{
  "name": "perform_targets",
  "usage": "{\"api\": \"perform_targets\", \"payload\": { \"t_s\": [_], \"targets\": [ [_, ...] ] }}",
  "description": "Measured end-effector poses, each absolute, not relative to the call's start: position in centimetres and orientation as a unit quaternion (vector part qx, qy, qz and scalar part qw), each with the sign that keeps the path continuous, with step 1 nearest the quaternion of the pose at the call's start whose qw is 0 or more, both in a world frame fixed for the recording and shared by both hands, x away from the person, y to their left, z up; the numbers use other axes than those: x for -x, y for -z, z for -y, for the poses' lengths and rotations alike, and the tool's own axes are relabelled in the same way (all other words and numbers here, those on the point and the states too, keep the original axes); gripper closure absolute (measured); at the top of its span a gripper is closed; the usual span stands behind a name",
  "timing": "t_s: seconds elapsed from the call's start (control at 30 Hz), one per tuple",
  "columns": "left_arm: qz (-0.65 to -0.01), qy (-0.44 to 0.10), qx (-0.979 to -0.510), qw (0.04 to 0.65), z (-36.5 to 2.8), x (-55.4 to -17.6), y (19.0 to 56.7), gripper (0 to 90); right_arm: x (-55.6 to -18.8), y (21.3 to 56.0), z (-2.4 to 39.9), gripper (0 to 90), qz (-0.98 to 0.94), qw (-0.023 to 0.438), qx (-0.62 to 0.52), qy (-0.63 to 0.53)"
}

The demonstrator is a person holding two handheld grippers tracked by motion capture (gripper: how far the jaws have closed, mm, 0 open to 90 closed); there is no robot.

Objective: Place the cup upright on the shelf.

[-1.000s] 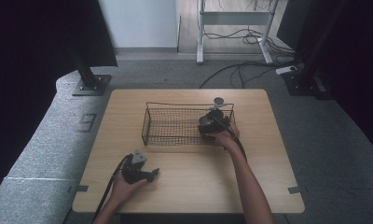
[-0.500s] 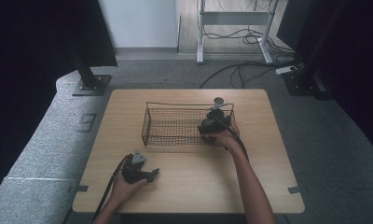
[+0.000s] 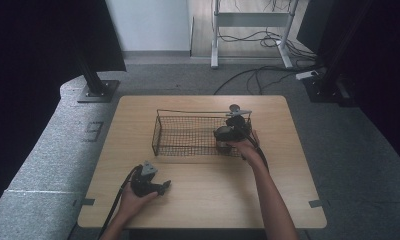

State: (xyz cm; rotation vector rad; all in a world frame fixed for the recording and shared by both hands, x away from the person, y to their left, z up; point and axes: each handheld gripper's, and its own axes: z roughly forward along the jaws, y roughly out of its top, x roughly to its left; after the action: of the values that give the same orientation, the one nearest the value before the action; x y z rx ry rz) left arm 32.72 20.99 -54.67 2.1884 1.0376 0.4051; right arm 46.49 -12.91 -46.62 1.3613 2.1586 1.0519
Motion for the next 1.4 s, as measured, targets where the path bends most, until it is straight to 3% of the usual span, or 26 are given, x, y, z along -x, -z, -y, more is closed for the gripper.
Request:
{"api": "perform_targets", "payload": {
  "t_s": [0.8, 1.4],
  "targets": [
    [-0.398, -0.155, -0.839, 0.337, -21.0, -32.7, 54.7, 16.6, -40.0, 45.6, 15.8, 14.2, -0.732, 0.228, -0.443, -0.465],
    [-0.398, -0.156, -0.84, 0.336, -21.0, -32.7, 54.7, 16.6, -31.6, 50.4, 18.4, 15.8, -0.738, 0.214, -0.432, -0.472]
  ]
}}
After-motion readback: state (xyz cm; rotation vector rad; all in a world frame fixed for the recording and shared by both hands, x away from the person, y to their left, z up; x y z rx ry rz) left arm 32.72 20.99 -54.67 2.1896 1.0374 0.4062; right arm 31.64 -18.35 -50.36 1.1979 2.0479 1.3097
